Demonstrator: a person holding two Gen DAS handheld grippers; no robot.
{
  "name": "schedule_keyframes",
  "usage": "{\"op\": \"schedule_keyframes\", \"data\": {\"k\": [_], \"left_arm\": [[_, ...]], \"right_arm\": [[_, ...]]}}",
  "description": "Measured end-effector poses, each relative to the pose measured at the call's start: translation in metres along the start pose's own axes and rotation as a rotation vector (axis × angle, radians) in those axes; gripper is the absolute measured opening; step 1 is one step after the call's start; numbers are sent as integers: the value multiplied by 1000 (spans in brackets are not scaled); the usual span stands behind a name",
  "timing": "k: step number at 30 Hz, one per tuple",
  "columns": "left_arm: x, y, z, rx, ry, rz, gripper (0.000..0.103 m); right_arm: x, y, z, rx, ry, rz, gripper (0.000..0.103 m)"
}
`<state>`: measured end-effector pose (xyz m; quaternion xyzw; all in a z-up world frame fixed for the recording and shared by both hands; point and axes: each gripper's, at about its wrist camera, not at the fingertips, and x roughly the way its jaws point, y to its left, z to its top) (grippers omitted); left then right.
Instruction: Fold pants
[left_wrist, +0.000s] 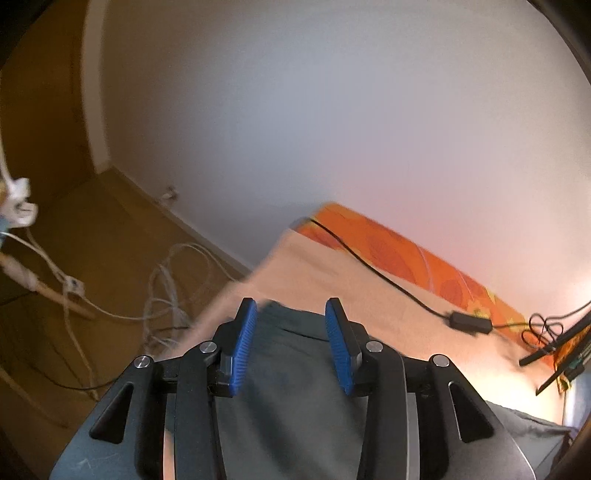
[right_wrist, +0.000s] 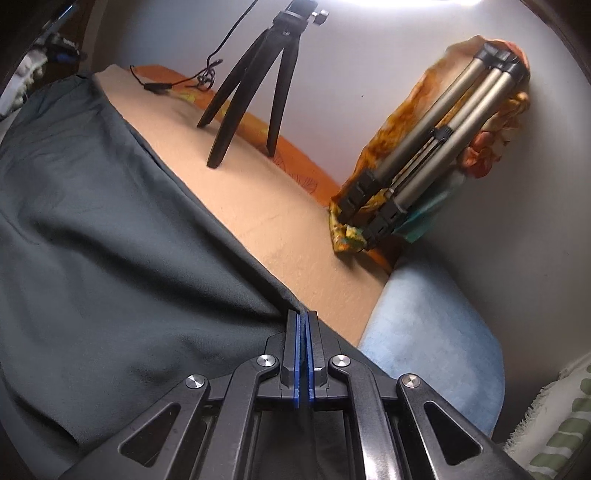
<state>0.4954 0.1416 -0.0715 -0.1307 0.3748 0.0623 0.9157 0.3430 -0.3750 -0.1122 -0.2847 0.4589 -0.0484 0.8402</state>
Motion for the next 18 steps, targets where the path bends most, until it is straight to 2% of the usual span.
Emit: {"op": "schedule_keyframes", "data": {"k": [4, 7, 12, 14, 18], "left_arm": [[-25, 46, -1, -44, -26, 6, 37], [-23, 72, -13, -44, 25, 2, 37], [2, 82, -27, -111, 90, -78, 38], [11, 78, -31, -110, 112, -82, 47], [29, 67, -43, -87, 169, -69, 49]], "right_arm": [[2, 3, 0, -8, 14, -3, 0], [2, 4, 1, -1, 17, 2, 0], [7, 7, 7, 5, 22, 0, 0], [7, 10, 9, -9, 19, -8, 0], [6, 18, 9, -35, 18, -17, 0]]}}
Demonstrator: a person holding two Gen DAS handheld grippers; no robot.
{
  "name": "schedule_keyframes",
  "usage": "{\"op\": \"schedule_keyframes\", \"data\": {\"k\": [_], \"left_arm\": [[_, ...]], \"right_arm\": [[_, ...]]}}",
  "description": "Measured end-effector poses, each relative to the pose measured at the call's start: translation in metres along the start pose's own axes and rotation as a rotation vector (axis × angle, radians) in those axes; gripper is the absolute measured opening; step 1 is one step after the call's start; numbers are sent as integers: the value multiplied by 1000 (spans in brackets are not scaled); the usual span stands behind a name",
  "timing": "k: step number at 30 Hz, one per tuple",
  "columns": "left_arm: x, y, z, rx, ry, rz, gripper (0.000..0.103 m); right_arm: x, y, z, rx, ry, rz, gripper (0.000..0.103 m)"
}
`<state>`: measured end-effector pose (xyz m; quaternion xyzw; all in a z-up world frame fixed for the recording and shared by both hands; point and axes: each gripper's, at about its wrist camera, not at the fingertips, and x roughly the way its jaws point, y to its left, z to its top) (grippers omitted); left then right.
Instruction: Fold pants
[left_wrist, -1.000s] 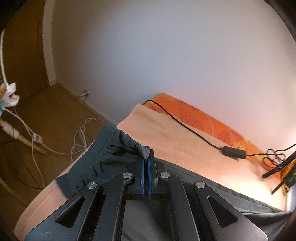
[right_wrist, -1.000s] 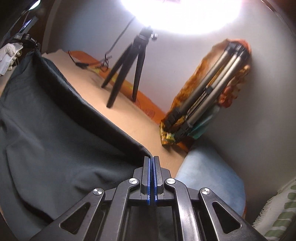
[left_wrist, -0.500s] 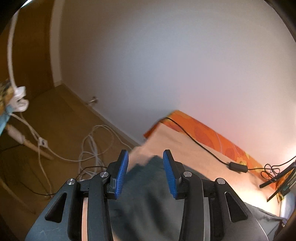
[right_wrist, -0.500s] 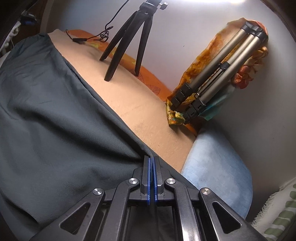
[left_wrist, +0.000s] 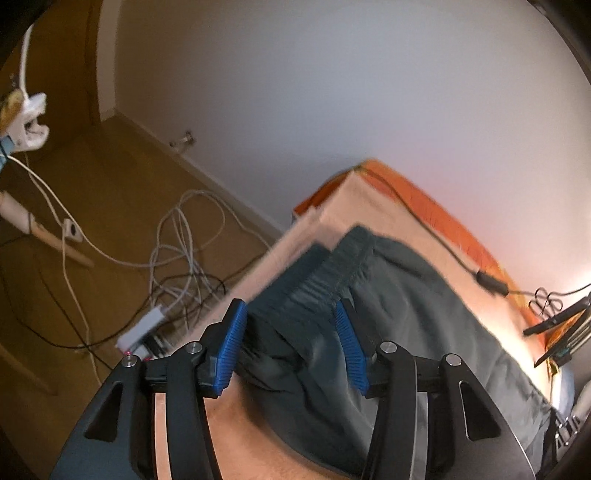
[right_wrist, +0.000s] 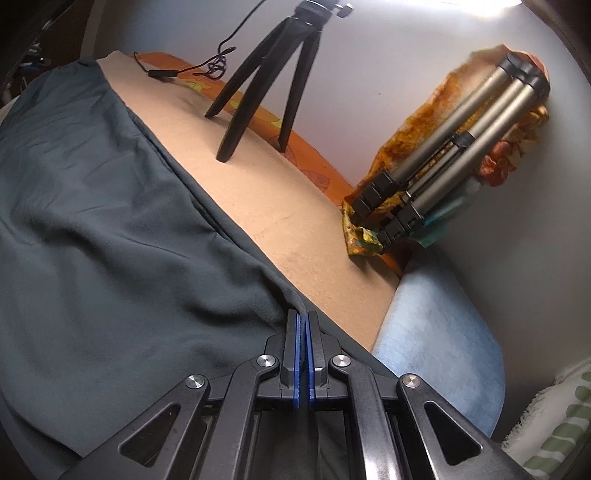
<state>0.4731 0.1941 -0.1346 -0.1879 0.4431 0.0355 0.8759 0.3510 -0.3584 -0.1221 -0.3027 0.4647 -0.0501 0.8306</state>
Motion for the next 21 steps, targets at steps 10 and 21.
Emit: {"op": "schedule_keyframes", "data": {"k": [10, 21], "left_arm": [[5, -19, -5, 70, -98, 56, 7], [-13, 10, 4, 23, -162, 67, 6]], "right_arm": [[5, 1, -3, 9, 1, 8, 0], [-6, 3, 11, 6, -48, -12, 0]]}}
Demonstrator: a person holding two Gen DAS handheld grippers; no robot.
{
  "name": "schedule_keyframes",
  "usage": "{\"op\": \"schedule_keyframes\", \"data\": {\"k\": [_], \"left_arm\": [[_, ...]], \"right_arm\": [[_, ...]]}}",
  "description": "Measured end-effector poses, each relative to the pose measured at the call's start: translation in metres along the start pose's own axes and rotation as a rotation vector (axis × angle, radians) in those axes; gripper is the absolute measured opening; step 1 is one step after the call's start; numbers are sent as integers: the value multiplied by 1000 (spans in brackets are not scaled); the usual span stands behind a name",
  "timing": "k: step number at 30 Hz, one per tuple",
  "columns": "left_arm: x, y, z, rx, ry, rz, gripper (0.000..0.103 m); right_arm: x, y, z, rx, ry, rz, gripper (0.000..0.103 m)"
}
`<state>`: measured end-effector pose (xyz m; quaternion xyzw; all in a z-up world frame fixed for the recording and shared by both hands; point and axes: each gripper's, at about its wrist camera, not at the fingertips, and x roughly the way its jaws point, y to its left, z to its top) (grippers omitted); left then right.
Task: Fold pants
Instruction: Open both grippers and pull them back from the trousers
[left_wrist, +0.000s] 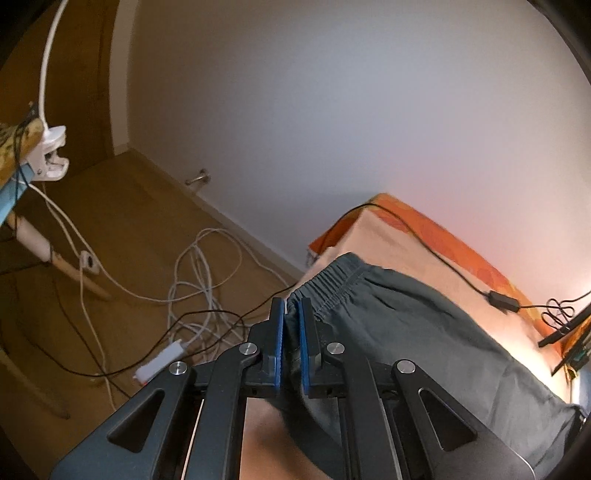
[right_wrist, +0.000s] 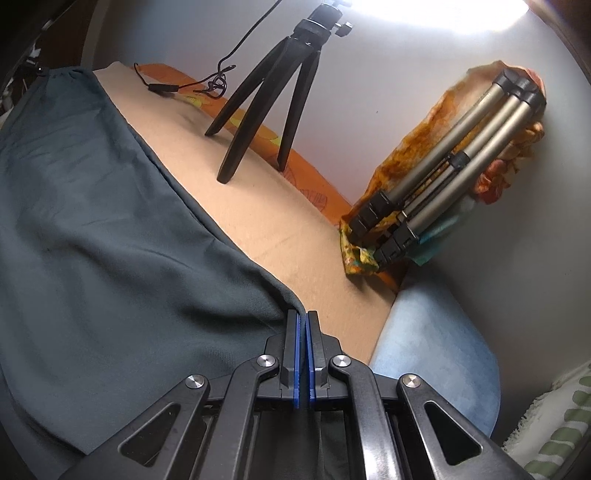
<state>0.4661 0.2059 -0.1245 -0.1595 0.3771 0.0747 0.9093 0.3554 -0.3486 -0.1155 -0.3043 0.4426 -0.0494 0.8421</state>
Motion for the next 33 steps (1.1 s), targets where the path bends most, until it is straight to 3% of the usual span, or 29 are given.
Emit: {"op": "schedule_keyframes", "data": {"k": [6, 10, 11, 13, 16, 25, 26, 28, 33], "left_arm": [[11, 1, -6, 28, 25, 50, 6], [6, 5, -6, 10, 57, 75, 18], [3, 5, -6, 8, 67, 73, 22], [-6, 8, -5, 9, 64, 84, 23], [-34, 2, -1, 29, 32, 81, 24], [-156, -69, -15, 165, -66, -123, 24], [-168, -79, -19, 180, -72, -153, 29], [-193, -98, -34, 216, -76, -211, 39], [-243, -155, -79, 335, -63, -352, 40]], "right_arm": [[14, 6, 9, -12, 11, -15, 0], [18, 0, 2, 24, 34, -3, 1], [16, -2, 1, 38, 41, 19, 5], [7, -7, -2, 69, 39, 36, 27], [-14, -15, -5, 106, 6, 42, 38], [-118, -56, -45, 279, -98, 104, 44], [-131, -60, -52, 295, -107, 107, 46], [-162, -70, -74, 322, -127, 92, 55], [-225, -95, -138, 405, -140, 47, 58]]}}
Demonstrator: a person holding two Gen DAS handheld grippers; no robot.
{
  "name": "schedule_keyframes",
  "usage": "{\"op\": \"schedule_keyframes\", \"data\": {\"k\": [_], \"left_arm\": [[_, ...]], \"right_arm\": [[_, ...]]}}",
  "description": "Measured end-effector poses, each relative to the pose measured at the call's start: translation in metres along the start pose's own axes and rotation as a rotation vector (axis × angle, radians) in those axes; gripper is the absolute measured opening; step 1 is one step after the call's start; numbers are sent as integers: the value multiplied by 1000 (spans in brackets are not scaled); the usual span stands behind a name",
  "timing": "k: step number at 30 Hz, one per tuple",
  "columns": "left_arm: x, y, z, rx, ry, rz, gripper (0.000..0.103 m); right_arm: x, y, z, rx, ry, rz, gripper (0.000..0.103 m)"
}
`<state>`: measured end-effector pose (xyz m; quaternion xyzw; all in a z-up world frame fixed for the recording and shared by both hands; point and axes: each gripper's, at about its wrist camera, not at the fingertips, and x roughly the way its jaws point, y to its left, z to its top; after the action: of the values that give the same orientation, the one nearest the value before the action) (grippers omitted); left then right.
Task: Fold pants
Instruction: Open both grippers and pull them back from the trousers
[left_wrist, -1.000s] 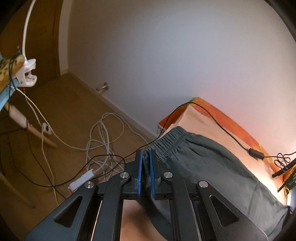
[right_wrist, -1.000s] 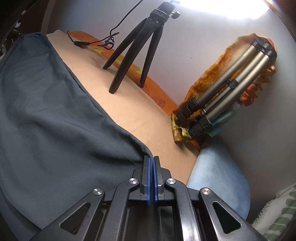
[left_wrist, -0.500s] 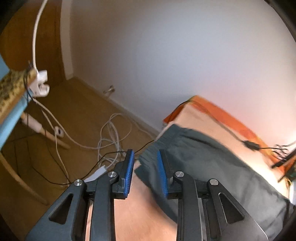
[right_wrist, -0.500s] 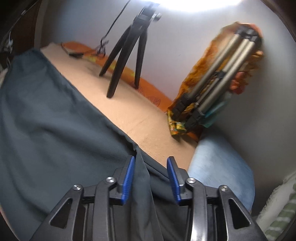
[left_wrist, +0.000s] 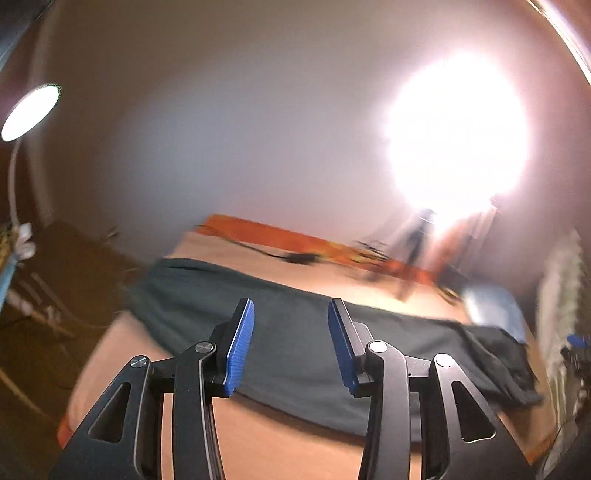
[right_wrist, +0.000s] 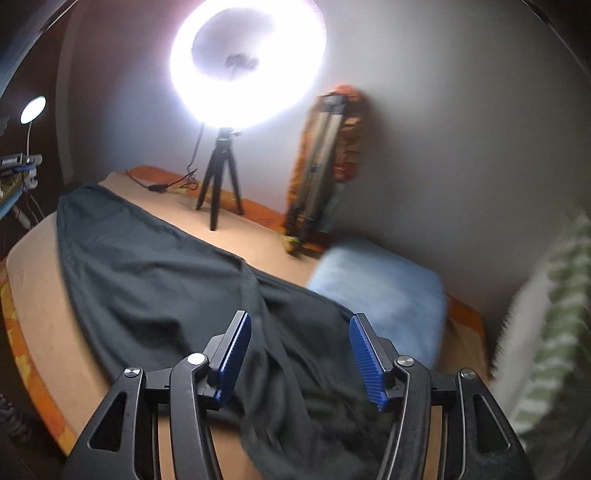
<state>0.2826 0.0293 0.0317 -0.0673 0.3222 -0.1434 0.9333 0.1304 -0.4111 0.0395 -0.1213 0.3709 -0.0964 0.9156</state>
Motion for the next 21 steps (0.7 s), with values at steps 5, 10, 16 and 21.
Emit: {"op": "schedule_keyframes", "data": {"k": [5, 10, 16, 21], "left_arm": [[-5, -78, -30, 116, 55, -130, 44], [4, -145, -63, 180, 97, -225, 47], [28, -210, -109, 223, 232, -317, 47], [37, -245, -139, 289, 292, -358, 47]], "right_arm": [[-50, -39, -41, 58, 1, -12, 59], [-76, -54, -78, 78, 4, 34, 59], [-72, -33, -111, 12, 1, 170, 61], [-43, -5, -120, -95, 17, 214, 69]]}}
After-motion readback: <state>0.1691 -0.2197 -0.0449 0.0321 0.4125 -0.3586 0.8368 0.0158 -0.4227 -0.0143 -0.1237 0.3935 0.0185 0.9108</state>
